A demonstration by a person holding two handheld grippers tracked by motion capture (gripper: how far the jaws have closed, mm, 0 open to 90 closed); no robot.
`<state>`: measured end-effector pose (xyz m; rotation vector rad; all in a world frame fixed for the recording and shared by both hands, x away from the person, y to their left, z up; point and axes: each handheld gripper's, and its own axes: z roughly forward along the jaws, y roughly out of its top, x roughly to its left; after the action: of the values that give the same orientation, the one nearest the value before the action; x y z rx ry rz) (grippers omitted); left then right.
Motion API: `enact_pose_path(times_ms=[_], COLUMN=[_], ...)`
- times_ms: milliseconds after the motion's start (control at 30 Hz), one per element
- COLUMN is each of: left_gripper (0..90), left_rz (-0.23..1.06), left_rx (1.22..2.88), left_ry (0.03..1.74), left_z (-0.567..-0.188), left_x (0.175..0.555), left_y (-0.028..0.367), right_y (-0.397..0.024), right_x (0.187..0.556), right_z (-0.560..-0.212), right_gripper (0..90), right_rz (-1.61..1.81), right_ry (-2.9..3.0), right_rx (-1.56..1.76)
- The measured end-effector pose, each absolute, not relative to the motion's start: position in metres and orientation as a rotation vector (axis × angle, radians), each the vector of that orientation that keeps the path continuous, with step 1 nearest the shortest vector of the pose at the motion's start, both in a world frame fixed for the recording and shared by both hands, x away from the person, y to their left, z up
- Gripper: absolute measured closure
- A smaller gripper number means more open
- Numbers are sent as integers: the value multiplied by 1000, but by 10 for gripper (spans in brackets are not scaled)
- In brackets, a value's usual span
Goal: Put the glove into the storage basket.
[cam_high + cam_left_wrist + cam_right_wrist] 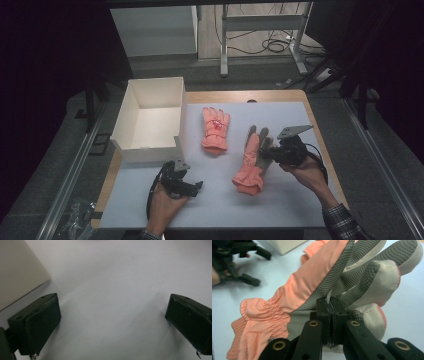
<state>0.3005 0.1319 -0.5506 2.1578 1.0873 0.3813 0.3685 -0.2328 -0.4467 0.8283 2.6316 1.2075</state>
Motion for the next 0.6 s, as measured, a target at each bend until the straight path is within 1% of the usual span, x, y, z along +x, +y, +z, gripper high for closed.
enact_pose_path(times_ms=[267,433,600], left_gripper=[1,1,1], left_rz=[382,382,381], left_rx=[2159,2159,2163], left_ry=[1086,1086,1082], left_z=[-551,-551,-550], left_x=[301,301,301], left_y=[132,132,132], right_y=[-209,-190,-179], right_x=[361,360,364], right_z=[-448,-459,-469], right_gripper=[868,868,867], right_rz=[1228,1170,1141], right_ry=[2748,2845,2904], right_rx=[688,578,529])
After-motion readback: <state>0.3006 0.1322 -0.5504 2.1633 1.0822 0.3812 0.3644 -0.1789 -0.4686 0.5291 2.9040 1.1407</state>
